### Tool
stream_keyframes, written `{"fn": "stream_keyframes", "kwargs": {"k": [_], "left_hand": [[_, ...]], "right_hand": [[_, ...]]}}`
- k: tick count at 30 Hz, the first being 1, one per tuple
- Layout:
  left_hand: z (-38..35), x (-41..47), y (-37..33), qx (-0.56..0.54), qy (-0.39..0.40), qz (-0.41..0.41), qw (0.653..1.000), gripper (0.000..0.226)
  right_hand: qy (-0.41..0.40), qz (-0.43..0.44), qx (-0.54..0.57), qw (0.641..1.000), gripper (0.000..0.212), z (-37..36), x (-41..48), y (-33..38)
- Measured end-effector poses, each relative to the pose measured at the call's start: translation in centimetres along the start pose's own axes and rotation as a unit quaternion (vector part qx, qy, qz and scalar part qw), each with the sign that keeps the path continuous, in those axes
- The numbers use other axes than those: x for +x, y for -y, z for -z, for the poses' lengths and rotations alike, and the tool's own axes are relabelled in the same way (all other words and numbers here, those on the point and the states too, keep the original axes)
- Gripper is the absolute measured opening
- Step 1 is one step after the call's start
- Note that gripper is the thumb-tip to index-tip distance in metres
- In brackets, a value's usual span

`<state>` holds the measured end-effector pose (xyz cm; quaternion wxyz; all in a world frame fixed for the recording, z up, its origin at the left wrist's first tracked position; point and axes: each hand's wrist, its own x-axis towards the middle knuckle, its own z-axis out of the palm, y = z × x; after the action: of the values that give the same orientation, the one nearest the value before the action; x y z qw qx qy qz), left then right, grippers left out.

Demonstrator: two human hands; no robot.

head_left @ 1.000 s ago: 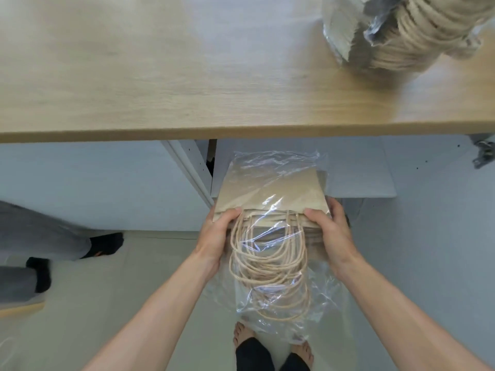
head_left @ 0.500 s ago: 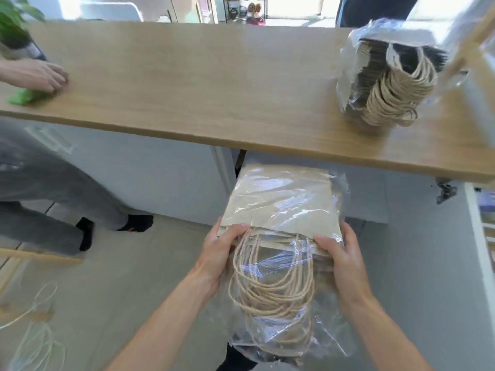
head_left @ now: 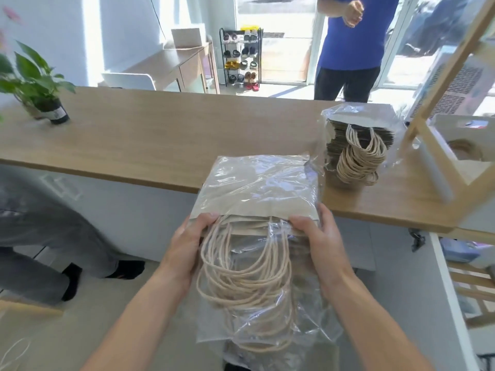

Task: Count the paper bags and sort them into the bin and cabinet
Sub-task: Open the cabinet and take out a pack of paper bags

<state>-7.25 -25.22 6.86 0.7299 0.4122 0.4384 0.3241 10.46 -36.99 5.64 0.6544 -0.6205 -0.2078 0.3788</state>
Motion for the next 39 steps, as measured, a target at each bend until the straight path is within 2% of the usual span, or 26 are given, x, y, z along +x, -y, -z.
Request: {"fn": "stream_keyframes", "kwargs": {"k": [6, 10, 13, 15, 18, 22, 24, 26, 28, 34, 39], "left_hand": [[-0.9, 6.4, -4.0, -0.004, 0.03, -0.018, 0.999, 0.01], [-1.8, 12.7, -6.0, 0.008, 0.064, -0.012, 0.998, 0.016], [-2.6, 17.3, -7.1, 0.035, 0.078, 0.005, 0.996, 0.031], [-3.2, 20.3, -7.5, 0.052, 0.068, 0.012, 0.996, 0.033], [-3.8, 23.4, -7.6, 0.066, 0.06, 0.035, 0.995, 0.024], [-3.6, 27.4, -7.3, 0.083, 0.055, 0.064, 0.993, 0.025], [-3.0, 29.1, -6.8, 0.096, 0.052, 0.075, 0.991, 0.04], [-2.3, 30.7, -6.0, 0.109, 0.052, 0.082, 0.989, 0.07], [-1.7, 32.6, -5.4, 0.112, 0.061, 0.084, 0.988, 0.088], [-1.7, 33.9, -6.8, 0.159, 0.056, 0.057, 0.984, 0.073], [-1.2, 34.5, -7.1, 0.156, 0.07, 0.053, 0.984, 0.081]], "right_hand": [[0.005, 0.025, -0.023, 0.999, 0.077, -2.4, 6.4, 2.3], [-0.018, 0.023, -0.028, 0.999, 0.073, -4.2, 11.4, 3.7], [-0.04, 0.004, -0.055, 0.998, 0.097, -5.5, 15.3, 4.4], [-0.068, -0.01, -0.063, 0.996, 0.101, -6.1, 18.0, 4.3], [-0.086, -0.031, -0.073, 0.993, 0.096, -6.5, 21.5, 3.4], [-0.103, -0.065, -0.086, 0.989, 0.09, -6.5, 25.5, 1.0], [-0.108, -0.083, -0.097, 0.986, 0.088, -6.5, 26.9, 0.0], [-0.11, -0.088, -0.119, 0.983, 0.08, -7.0, 27.6, -0.2], [-0.11, -0.089, -0.149, 0.979, 0.075, -7.1, 28.4, -0.7], [-0.096, -0.108, -0.216, 0.966, 0.08, -8.4, 29.2, 0.8], [-0.104, -0.094, -0.243, 0.96, 0.061, -8.3, 29.0, 1.6]]}}
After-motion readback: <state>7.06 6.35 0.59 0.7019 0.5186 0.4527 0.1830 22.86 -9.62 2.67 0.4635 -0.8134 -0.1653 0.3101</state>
